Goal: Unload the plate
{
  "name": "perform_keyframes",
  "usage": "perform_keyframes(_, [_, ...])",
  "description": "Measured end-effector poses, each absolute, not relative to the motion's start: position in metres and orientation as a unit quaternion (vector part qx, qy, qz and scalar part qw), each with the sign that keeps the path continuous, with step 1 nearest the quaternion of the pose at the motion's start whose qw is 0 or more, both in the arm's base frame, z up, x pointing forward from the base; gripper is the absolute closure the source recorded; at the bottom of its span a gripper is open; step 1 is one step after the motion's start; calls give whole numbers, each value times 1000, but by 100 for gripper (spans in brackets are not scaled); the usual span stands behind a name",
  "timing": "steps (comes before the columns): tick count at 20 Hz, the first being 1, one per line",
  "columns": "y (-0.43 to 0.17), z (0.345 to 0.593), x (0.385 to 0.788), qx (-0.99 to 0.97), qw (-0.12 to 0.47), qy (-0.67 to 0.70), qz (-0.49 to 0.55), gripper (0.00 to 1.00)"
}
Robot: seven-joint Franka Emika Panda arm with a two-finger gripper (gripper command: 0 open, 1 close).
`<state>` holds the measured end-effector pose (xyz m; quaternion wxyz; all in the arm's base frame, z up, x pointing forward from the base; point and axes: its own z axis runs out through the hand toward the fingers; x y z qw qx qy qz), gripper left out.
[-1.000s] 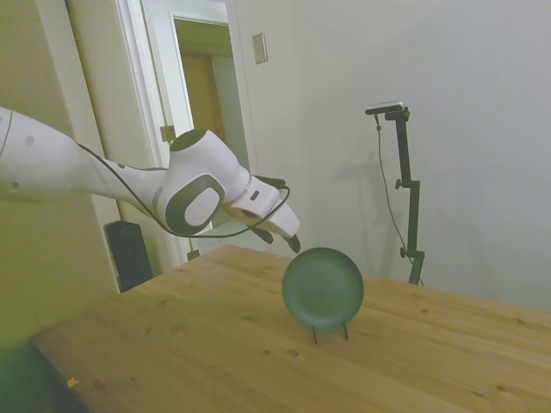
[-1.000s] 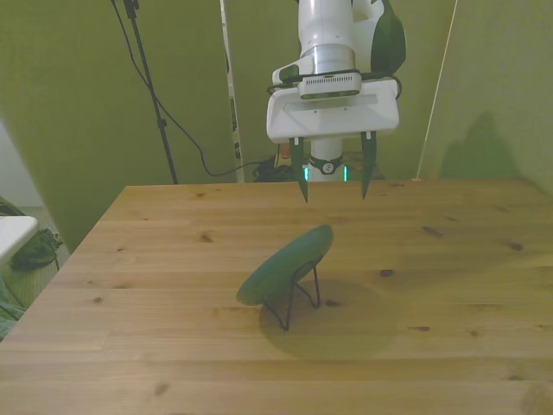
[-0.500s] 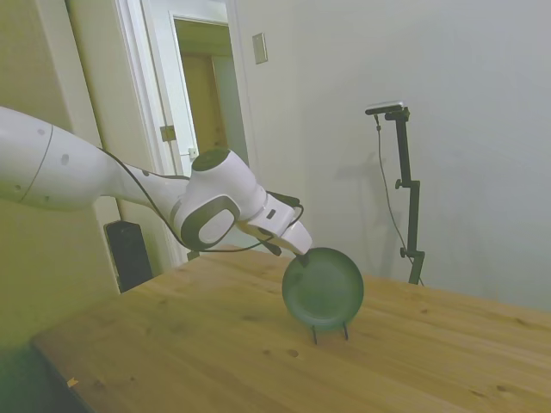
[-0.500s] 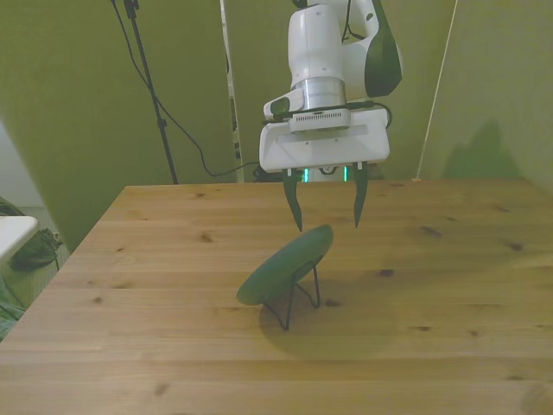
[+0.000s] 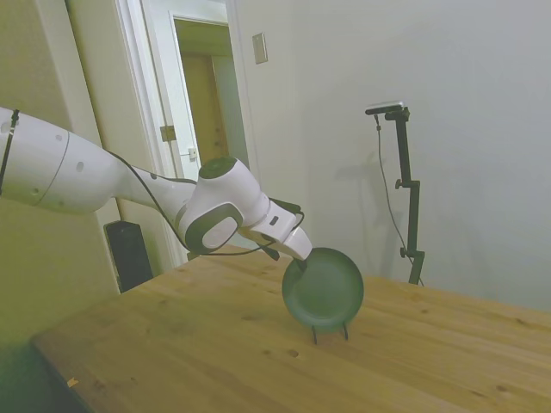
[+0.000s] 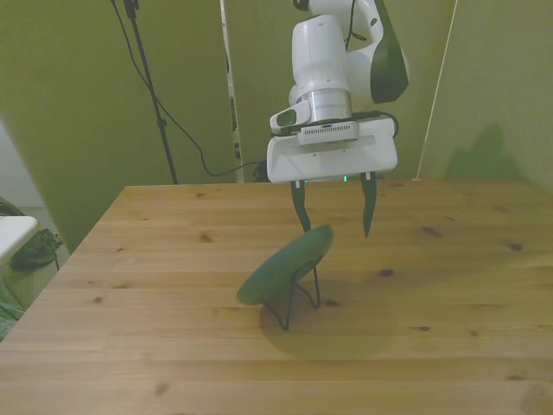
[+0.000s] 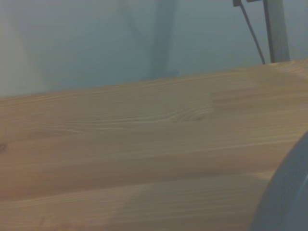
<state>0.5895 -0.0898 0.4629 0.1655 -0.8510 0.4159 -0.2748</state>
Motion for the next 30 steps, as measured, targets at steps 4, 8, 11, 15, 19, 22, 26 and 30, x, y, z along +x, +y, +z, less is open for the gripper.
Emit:
perform_keyframes(4, [-89,462,589,-855,169,407,-273,100])
perform_keyframes(8, [-90,461,589,-859,169,400,-272,100])
perform_keyframes(11, [-91,459,588,-861,168,396,-271,100])
perform_keyframes(15, [-96,459,587,-862,166,394,-272,100])
perform_keyframes(19, [-100,459,586,-862,165,394,-273,100])
perform_keyframes(22, [-101,461,586,-862,164,393,-275,100])
perform_keyframes(26, [-101,463,585,-863,165,390,-276,100])
perform_keyframes(30, [-101,469,584,-862,166,389,-281,100])
